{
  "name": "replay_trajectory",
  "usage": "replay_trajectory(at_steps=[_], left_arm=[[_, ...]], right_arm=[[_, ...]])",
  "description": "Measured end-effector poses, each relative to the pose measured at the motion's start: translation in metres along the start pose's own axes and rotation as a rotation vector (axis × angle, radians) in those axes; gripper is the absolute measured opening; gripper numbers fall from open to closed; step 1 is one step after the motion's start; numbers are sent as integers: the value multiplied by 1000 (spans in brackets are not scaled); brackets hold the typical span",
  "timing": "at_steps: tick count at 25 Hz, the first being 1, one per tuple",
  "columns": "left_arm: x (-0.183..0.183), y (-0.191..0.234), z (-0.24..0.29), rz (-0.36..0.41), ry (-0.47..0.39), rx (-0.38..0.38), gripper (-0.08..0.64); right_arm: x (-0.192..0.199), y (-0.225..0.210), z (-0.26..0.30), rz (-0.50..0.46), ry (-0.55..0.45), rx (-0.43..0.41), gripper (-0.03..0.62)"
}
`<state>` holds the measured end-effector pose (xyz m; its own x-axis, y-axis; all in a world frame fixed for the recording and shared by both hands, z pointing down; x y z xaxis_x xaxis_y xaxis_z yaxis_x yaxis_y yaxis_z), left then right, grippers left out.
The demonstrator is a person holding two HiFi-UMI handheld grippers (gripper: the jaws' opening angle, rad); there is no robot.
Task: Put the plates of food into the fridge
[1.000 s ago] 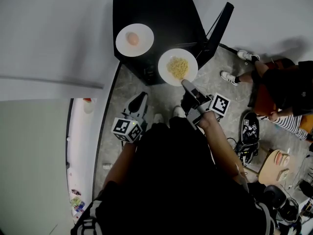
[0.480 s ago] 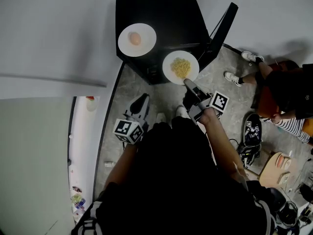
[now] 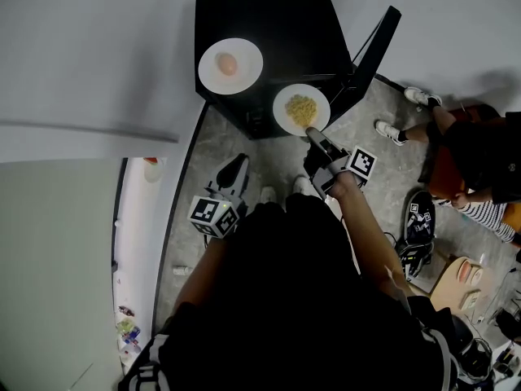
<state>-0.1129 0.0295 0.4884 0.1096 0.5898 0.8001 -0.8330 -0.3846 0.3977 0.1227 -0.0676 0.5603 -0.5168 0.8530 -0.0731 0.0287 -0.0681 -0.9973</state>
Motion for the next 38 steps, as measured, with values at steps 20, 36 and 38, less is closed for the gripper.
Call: replay_trajectory(at_steps=[20, 36, 38], left_arm=[[-5, 7, 10, 1, 24, 0, 54], [-4, 15, 11, -10, 44, -24, 54], [-3, 14, 10, -13, 46, -25, 54]], right_arm=[[-32, -32, 17, 1, -23, 66, 49], [-51, -56, 36, 12, -78, 81, 49], [-52, -57, 37, 12, -83, 81, 49]])
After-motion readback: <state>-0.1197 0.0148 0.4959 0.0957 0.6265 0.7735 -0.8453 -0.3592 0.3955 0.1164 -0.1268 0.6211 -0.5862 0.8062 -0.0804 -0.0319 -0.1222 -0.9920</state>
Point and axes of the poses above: the fingertips, and each gripper's own axes: z forward along the fingers, y to its left, x out of its underside, the point moved 6 cm from there along -z, backward along the fingers, and after that the axes turned 13 degrees about y, right-handed, at the moved point
